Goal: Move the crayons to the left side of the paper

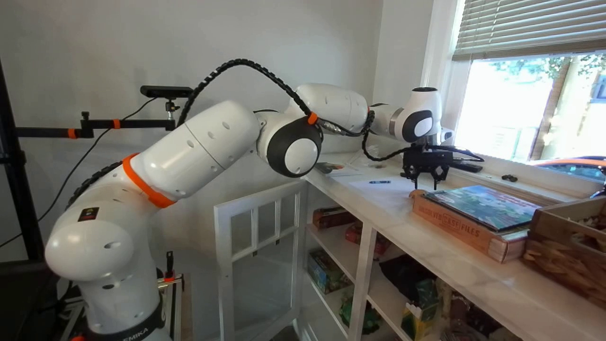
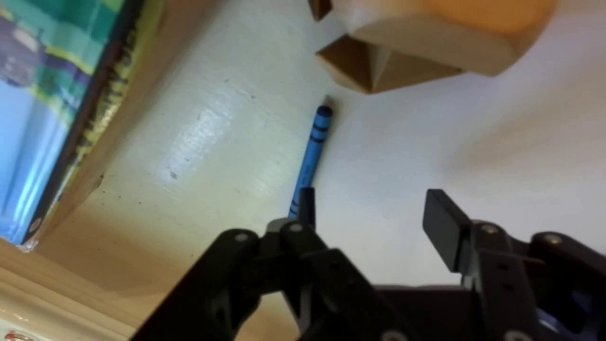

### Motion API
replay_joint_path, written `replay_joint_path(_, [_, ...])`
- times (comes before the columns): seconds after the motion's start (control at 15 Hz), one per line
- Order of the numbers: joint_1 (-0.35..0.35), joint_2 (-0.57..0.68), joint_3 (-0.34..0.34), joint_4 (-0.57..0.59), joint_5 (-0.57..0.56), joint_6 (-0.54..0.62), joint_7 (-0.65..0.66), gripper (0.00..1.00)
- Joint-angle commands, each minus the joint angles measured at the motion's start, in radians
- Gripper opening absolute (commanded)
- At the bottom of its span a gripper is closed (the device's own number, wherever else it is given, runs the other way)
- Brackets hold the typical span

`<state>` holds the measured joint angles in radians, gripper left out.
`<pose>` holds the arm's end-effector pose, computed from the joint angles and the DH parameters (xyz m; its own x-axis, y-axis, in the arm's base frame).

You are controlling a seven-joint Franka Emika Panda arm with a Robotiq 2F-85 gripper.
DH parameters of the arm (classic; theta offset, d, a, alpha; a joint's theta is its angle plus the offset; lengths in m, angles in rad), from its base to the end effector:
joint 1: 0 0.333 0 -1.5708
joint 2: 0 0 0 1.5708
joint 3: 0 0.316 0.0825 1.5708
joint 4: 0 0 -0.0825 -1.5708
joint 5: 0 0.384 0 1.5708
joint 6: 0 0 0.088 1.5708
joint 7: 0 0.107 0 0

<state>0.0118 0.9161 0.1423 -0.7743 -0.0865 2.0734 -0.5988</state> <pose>0.8107 0.0645 0.4328 0.6997 0.6347 0.3280 0.6087 -0.7699 0.1914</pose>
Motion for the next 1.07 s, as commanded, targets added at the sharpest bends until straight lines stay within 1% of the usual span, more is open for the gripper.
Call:
replay_joint_path(0.0, [0.019,0.048,-0.029,0.069,-0.015,-0.001,0.073,0.63])
replay_joint_path(0.07, [0.022,0.052,-0.036,0.075,-0.016,-0.003,0.093,0.63])
replay_joint_path(0.2, [0.029,0.058,-0.050,0.081,-0.020,-0.007,0.134,0.56])
replay_joint_path(0.27, [0.033,0.061,-0.059,0.084,-0.022,-0.006,0.160,0.55])
replay_joint_path(0.33, [0.036,0.065,-0.066,0.087,-0.023,-0.003,0.180,0.59])
replay_joint_path(0.4, [0.039,0.067,-0.074,0.090,-0.021,-0.002,0.203,0.55])
replay_joint_path(0.47, [0.042,0.070,-0.080,0.093,-0.021,0.003,0.223,0.53])
replay_joint_path(0.53, [0.044,0.073,-0.087,0.097,-0.021,0.004,0.240,0.55])
replay_joint_path(0.67, [0.048,0.076,-0.097,0.100,-0.020,0.005,0.266,0.51])
replay_joint_path(0.73, [0.050,0.077,-0.101,0.100,-0.020,0.004,0.277,0.43])
replay_joint_path(0.8, [0.051,0.078,-0.105,0.101,-0.019,0.002,0.283,0.26])
replay_joint_path(1.0, [0.055,0.083,-0.114,0.109,-0.017,-0.002,0.302,0.00])
